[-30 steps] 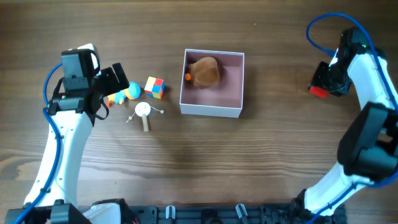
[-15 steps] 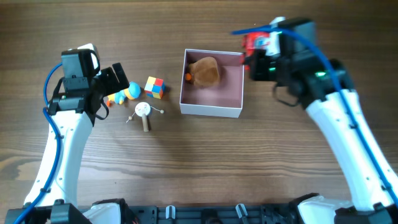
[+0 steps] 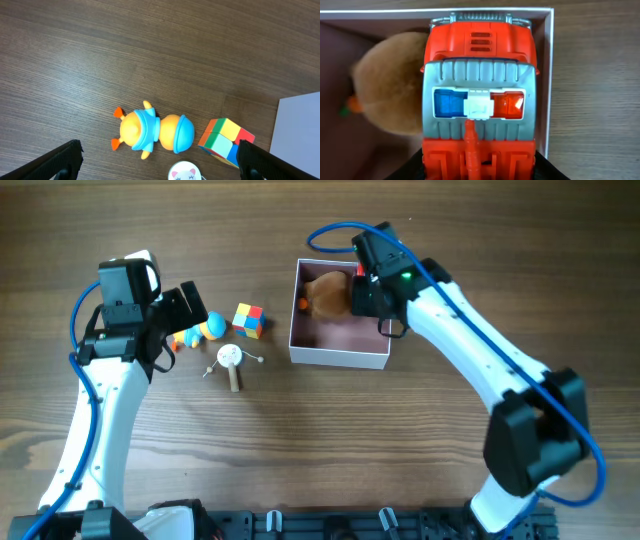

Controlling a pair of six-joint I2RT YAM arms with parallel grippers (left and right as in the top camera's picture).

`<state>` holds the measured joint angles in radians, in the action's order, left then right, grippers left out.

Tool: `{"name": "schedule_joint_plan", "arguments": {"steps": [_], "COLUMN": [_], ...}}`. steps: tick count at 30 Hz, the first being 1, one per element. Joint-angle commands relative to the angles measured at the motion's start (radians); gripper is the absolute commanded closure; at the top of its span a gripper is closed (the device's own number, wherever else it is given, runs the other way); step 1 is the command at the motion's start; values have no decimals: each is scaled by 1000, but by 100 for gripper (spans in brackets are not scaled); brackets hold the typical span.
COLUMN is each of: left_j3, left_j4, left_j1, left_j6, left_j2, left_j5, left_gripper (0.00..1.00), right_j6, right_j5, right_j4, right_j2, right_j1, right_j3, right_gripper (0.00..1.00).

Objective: Pack container
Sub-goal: 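Lower the red fire truck into the box beside the plush and release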

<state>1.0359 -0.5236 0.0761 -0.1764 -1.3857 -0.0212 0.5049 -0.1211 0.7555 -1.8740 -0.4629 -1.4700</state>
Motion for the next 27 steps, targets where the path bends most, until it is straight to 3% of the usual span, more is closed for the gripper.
{"name": "schedule_joint_plan", "arguments": {"steps": [1, 3, 9, 12, 14, 27], "left_j3": [17, 17, 17, 17, 17, 17], "left_j4": [3, 2, 2, 2, 2, 2], "left_j1": [5, 5, 5, 5, 5, 5], "left_j6": [15, 15, 15, 15, 15, 15], "left_j2": [-4, -4, -4, -4, -4, -4], "left_j5": [-6, -6, -6, -6, -6, -6], "left_gripper": [0, 0, 0, 0, 0, 0], "right_j6": [24, 21, 18, 11, -15, -116], "right_j5": [-44, -44, -45, -45, -46, -65], "right_j4": [-19, -18, -24, -30, -40, -27], "right_j2": [-14, -19, -21, -21, -21, 30], "right_j1": [4, 4, 4, 4, 4, 2], "right_j3": [-10, -10, -10, -10, -10, -45], "right_gripper": [77, 74, 52, 47, 37, 36]}}
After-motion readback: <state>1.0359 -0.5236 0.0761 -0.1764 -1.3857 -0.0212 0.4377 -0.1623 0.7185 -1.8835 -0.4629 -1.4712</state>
